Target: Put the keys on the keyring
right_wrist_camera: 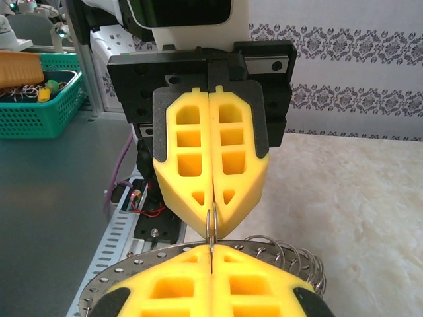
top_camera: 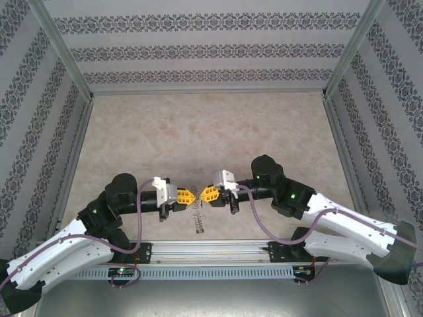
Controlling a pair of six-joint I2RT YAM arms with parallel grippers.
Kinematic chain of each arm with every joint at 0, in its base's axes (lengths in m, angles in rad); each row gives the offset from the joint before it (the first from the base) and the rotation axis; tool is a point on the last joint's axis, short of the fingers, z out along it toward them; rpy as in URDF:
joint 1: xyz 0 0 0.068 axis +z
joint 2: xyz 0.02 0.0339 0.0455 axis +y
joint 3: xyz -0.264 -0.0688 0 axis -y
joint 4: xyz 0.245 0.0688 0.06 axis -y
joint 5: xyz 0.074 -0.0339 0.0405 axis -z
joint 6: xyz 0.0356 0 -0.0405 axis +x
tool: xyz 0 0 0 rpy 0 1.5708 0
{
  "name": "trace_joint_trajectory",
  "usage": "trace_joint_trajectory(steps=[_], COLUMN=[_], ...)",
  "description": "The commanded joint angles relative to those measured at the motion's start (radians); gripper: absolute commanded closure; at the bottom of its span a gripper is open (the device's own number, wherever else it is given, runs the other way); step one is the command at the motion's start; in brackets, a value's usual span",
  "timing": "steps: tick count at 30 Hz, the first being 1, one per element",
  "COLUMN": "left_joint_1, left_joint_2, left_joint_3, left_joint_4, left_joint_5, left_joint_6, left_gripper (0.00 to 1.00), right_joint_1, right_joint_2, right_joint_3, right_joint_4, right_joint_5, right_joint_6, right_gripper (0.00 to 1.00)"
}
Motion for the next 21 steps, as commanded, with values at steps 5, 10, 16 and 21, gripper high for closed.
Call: trace_joint_trajectory(steps=[5, 10, 16, 21], left_joint_1=[-0.003, -0.003, -0.005, -0.006], left_joint_2=[-0.014, -0.005, 0.007, 0.011], left_joint_3=[0.018, 0.027, 0.032, 0.033], left_joint_4=[0.031, 0.017, 0.008, 0.010], left_joint_5=[-0.002, -0.002, 0.002, 0.003], left_joint_6=[0.020, 0.030, 0.033, 0.031], left_gripper=[1.00, 1.00, 1.00, 1.00], right_joint_1=[0.009, 0.009, 0.009, 0.009], right_joint_2=[0.001, 0.004, 0.006, 0.016], right_joint_3=[0.008, 0.021, 0.030, 0.039], right_joint_4=[0.026, 0.025, 0.016, 0.021], right_joint_5=[-0.051, -0.061, -0.072, -0.081], right_joint_6=[0.020, 0.021, 0.029, 0.029], right_gripper=[1.00, 1.00, 1.00, 1.00])
